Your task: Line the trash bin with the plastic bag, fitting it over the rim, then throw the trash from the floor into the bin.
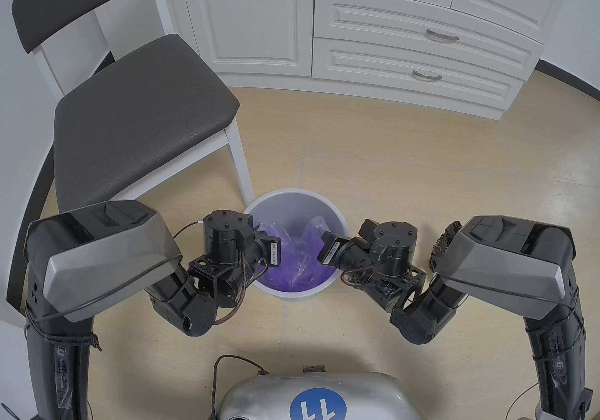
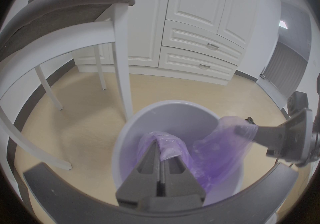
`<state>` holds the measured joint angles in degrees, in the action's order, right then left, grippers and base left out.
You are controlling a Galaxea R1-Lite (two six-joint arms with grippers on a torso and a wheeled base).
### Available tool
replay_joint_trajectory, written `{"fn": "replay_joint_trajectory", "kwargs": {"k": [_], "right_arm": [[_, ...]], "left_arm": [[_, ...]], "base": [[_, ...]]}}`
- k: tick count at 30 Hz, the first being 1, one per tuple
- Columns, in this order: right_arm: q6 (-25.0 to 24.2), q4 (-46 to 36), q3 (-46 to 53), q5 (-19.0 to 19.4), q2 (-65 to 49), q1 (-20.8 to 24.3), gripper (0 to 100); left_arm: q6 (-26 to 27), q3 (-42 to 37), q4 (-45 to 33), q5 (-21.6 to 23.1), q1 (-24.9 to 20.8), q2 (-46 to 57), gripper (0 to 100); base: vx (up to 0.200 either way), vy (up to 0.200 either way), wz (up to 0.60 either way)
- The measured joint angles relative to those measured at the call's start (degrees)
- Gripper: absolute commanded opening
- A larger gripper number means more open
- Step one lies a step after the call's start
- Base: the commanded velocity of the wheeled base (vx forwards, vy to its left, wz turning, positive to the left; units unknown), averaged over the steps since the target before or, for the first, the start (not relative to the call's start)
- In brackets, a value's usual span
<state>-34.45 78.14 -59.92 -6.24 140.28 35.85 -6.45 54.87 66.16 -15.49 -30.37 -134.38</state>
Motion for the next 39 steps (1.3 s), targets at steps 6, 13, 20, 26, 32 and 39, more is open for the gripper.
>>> {"fn": "replay_joint_trajectory", "kwargs": {"k": [6,13,20,26,32,39], "right_arm": [[4.0,0.05,1.35,1.02,-1.33,-3.22,0],[12.37,0.35,3.97,1.84,-2.79,-6.19,0],[24.98,1.58,7.08,2.04,-2.55,-10.0,0],[30.9,2.19,8.48,2.34,-0.41,-12.74,0],[33.48,2.27,9.47,2.79,0.95,-14.63,0],[36.72,2.27,10.84,3.86,1.4,-16.62,0]], "left_arm": [[3.08,-0.83,0.11,0.12,3.99,1.68,0],[7.67,-2.54,0.68,0.34,7.66,3.71,0],[14.9,-4.9,2.6,0.5,11.35,4.33,0],[17.93,-6.75,3.19,3.73,13.84,4.02,0],[18.71,-7.69,3.3,4.66,15.19,3.64,0],[19.31,-7.5,3.28,4.72,16.2,3.28,0]], "base": [[0.0,0.0,0.0],[0.0,0.0,0.0],[0.0,0.0,0.0],[0.0,0.0,0.0],[0.0,0.0,0.0],[0.0,0.0,0.0]]}}
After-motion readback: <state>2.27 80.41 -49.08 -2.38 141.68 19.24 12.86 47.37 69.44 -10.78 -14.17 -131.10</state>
